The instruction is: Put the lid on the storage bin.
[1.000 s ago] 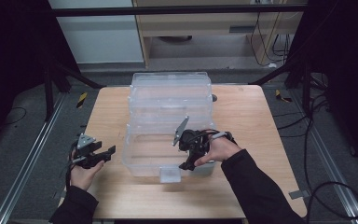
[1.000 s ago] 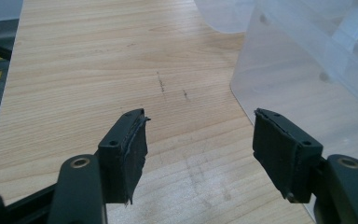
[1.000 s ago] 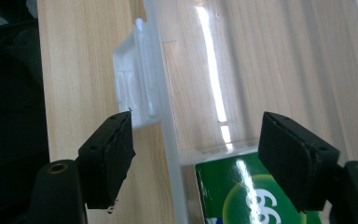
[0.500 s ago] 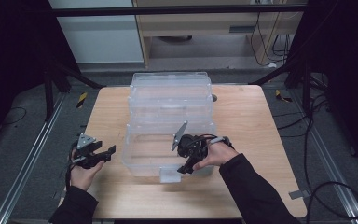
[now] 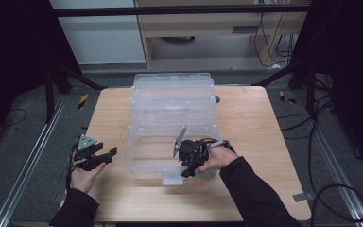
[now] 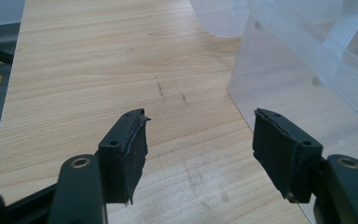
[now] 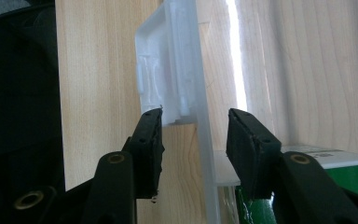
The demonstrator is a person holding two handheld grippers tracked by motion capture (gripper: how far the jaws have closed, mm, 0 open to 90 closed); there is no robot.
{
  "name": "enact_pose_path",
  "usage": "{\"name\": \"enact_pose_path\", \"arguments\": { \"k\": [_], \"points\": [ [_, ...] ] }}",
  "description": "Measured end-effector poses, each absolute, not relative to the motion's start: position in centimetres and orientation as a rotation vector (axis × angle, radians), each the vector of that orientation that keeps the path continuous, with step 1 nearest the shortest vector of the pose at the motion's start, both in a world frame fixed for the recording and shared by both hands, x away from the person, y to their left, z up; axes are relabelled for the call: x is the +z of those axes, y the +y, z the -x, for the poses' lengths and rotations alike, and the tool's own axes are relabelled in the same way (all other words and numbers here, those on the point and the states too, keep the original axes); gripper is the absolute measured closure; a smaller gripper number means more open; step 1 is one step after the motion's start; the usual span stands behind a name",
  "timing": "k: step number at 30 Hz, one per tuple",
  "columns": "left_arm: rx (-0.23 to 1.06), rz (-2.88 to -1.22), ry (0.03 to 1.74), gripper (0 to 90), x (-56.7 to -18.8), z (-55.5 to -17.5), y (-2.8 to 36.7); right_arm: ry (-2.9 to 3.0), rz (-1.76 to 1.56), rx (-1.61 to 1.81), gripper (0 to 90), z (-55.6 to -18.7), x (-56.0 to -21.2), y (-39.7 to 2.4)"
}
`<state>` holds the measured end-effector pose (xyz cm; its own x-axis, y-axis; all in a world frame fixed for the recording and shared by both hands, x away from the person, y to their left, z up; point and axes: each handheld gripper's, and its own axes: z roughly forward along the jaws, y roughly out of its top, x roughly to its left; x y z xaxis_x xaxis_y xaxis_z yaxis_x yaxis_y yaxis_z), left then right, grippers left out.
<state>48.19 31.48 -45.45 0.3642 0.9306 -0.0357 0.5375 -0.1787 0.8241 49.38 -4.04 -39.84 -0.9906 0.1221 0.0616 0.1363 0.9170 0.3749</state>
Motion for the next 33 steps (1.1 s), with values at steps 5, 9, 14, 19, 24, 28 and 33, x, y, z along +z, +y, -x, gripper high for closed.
{"name": "enact_pose_path", "arguments": {
  "k": [5, 9, 14, 19, 24, 28, 33],
  "points": [
    [0.636, -1.841, 1.276, 34.5, -45.2, -48.2, 31.4, -3.031, 0.211, -0.591, 58.6, -49.6, -39.9, -4.0],
    [0.638, -1.845, 1.269, 34.6, -45.0, -48.2, 31.4, -3.034, 0.215, -0.571, 60.1, -49.6, -40.0, -3.8],
    [0.642, -1.835, 1.262, 34.9, -44.5, -48.2, 31.6, -3.017, 0.222, -0.543, 63.6, -49.6, -40.2, -3.5],
    [0.649, -1.833, 1.240, 34.9, -43.7, -48.1, 31.5, -3.007, 0.200, -0.530, 64.8, -49.6, -40.4, -3.4],
    [0.663, -1.824, 1.197, 35.0, -42.2, -48.2, 31.6, -3.010, 0.195, -0.536, 65.0, -49.6, -40.5, -3.4],
    [0.658, -1.828, 1.140, 35.2, -40.8, -48.3, 31.6, -3.019, 0.187, -0.544, 65.0, -49.5, -40.5, -3.4],
    [0.672, -1.877, 1.040, 35.5, -38.4, -48.8, 31.5, -3.024, 0.190, -0.545, 65.0, -49.4, -40.5, -3.4]
  ]
}}
